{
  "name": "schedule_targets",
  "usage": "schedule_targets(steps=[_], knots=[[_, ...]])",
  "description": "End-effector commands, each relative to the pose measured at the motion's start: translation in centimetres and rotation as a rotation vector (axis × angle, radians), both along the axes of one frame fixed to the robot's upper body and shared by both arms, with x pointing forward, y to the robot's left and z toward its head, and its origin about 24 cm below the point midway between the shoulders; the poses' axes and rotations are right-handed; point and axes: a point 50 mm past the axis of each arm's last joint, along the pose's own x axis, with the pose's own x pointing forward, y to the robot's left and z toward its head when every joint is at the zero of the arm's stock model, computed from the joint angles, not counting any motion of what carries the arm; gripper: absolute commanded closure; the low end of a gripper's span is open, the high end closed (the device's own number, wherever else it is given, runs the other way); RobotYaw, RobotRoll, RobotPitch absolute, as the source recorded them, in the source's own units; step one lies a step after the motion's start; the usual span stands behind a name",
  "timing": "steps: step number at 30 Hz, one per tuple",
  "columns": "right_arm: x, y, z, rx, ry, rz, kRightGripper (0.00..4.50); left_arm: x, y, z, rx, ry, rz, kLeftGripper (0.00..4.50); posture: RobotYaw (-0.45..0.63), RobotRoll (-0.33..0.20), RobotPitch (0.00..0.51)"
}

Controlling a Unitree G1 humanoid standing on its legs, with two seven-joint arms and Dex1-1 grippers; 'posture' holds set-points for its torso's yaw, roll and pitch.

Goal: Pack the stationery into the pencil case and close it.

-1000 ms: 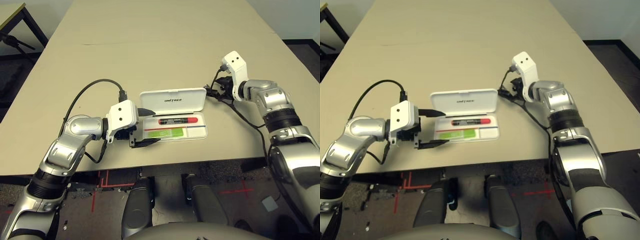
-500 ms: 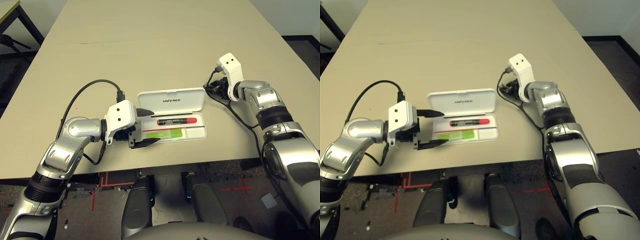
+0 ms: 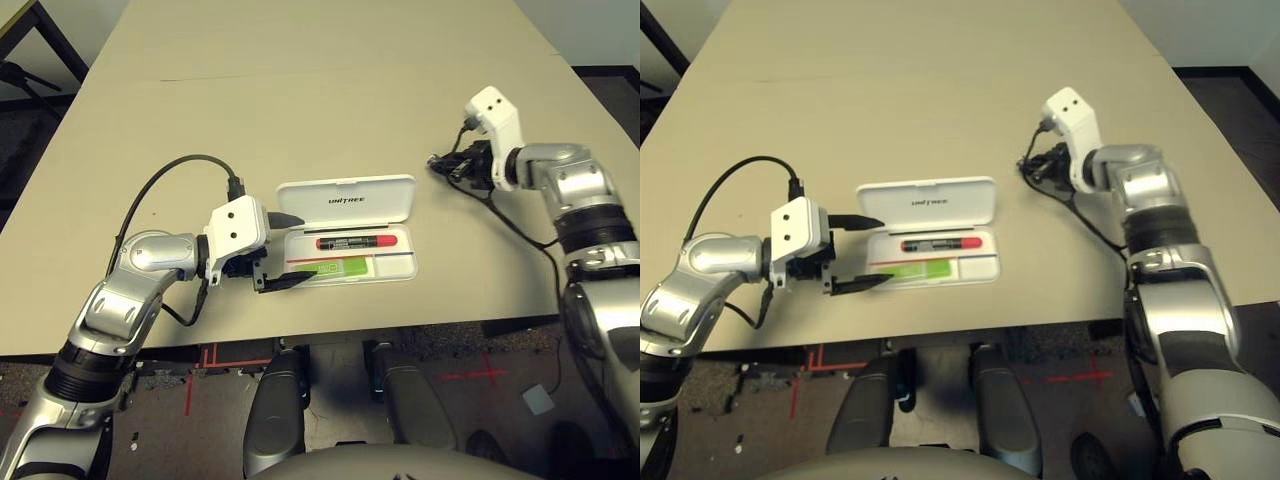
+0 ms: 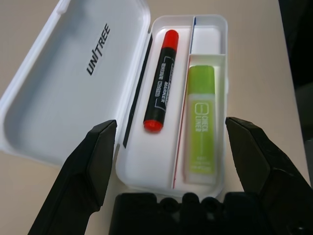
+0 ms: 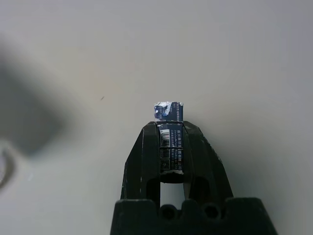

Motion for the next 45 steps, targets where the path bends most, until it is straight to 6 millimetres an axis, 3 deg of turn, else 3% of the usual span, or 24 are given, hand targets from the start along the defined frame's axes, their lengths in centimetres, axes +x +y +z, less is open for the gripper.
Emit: schedule_targets(steps=[1, 9, 18, 31, 45], knots=[[-1.6, -0.9, 1.3, -0.007, 0.000, 0.115, 4.16, 0.1, 0.3, 0.0, 0.012, -0.008, -0.011, 0.00, 0.00, 0.000, 0.205], [-6.2, -1.9, 2.6, -0.042, 0.158, 0.426, 4.16, 0.7, 0.7, 0.0, 0.040, -0.037, -0.021, 0.00, -0.04, 0.000, 0.181], [-9.2, 0.0, 1.8, -0.061, 0.231, 0.637, 4.16, 1.0, 1.2, 0.4, 0.043, -0.048, -0.017, 0.00, -0.03, 0.000, 0.177], [-8.2, 5.0, -1.2, -0.117, 0.150, 0.830, 4.16, -0.1, 1.3, 0.4, 0.054, -0.022, -0.055, 0.00, 0.01, 0.000, 0.176], [-6.9, 6.7, -3.5, -0.169, 0.052, 0.841, 4.16, -1.2, 2.3, 0.1, 0.095, 0.031, -0.075, 0.00, 0.03, 0.000, 0.171]])
